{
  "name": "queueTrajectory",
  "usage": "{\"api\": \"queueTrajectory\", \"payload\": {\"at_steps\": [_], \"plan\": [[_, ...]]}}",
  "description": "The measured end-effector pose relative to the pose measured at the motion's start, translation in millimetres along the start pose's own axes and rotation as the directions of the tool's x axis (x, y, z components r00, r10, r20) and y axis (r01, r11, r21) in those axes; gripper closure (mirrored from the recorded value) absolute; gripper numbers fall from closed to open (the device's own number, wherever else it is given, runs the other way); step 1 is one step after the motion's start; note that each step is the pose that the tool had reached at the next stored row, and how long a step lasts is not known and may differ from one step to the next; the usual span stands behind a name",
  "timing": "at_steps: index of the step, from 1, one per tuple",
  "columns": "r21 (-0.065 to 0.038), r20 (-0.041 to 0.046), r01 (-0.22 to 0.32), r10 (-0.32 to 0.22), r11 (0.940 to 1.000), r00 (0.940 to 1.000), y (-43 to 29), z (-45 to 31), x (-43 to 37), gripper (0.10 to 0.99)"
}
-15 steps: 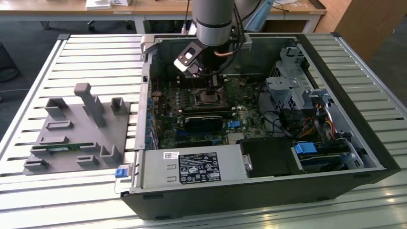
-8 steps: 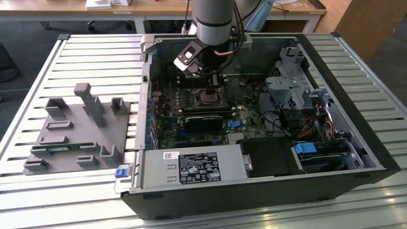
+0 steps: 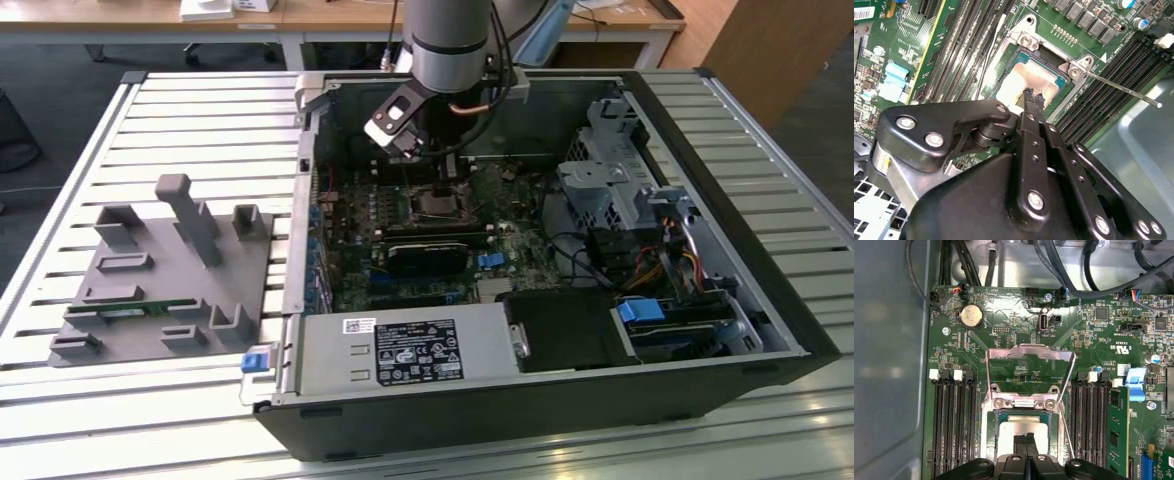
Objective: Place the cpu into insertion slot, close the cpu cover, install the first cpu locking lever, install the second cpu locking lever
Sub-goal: 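Close the cpu cover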
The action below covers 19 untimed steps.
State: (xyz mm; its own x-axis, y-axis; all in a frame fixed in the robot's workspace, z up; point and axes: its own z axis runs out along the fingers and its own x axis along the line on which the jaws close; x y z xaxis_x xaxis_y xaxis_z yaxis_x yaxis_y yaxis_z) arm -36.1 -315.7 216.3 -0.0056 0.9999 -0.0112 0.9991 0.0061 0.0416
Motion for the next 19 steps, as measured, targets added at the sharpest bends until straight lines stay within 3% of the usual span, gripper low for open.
{"api": "queueTrajectory", "payload": {"at_steps": [13,19], "plan": [[0.0,0.0003,-0.001,0.001,1.0,1.0,0.3,-2.8,-0.1,0.98],[0.001,-0.0001,-0.001,0.001,1.0,1.0,0.8,-12.4,-0.1,0.98]]}}
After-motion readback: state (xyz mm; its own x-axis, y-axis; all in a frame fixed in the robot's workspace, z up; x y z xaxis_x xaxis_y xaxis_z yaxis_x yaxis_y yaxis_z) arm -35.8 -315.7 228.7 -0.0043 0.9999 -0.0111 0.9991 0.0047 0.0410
